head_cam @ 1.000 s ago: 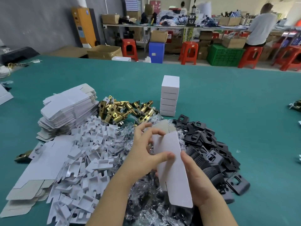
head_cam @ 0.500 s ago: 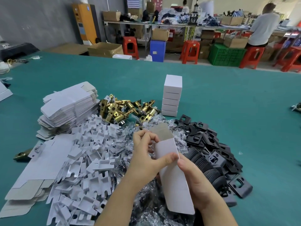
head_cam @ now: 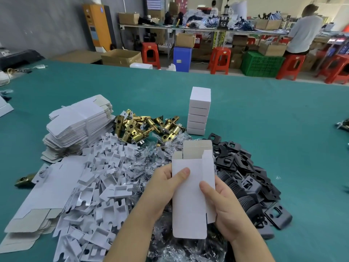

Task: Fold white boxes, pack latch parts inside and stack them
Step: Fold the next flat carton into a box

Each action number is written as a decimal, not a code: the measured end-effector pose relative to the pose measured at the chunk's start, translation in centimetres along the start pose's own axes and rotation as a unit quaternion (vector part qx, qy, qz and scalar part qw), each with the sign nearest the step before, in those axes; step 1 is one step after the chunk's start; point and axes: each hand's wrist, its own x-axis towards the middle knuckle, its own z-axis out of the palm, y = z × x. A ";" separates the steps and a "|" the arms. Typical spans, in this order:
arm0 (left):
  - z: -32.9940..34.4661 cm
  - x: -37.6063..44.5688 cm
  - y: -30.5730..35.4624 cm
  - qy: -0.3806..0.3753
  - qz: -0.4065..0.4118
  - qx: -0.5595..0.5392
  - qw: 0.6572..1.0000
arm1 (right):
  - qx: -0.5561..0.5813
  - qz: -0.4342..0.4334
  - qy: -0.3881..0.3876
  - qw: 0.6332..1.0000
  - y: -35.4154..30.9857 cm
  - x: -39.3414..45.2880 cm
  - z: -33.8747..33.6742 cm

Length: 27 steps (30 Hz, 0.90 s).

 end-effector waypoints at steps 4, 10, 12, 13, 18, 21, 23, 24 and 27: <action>-0.3 0.1 -0.2 0.002 0.002 -0.017 1.000 | -0.008 -0.003 0.007 1.000 0.4 0.1 0.1; -0.3 0.2 0.0 0.002 0.000 -0.009 1.000 | -0.034 -0.011 0.013 0.999 0.4 0.2 0.0; -0.6 0.3 0.2 0.006 -0.002 -0.008 1.000 | -0.036 -0.016 0.022 0.999 0.2 0.3 0.0; -0.8 0.3 0.3 0.005 -0.002 -0.007 1.000 | -0.040 -0.018 0.027 0.999 0.2 0.3 -0.1; -1.5 0.3 0.7 -0.013 0.007 -0.006 1.000 | -0.105 -0.045 0.039 0.993 0.4 0.3 0.0; -2.1 0.5 0.7 -0.014 0.010 0.000 1.000 | -0.156 -0.072 0.047 0.984 0.6 0.4 0.2; -2.3 0.5 0.6 -0.014 0.013 0.013 1.000 | -0.158 -0.085 0.057 0.982 0.8 0.5 0.1; -2.3 0.5 0.6 -0.015 0.013 0.020 1.000 | -0.156 -0.094 0.065 0.981 0.9 0.6 0.0; -2.1 0.6 0.3 -0.017 0.009 0.033 0.999 | -0.139 -0.130 0.072 0.979 0.8 0.6 0.0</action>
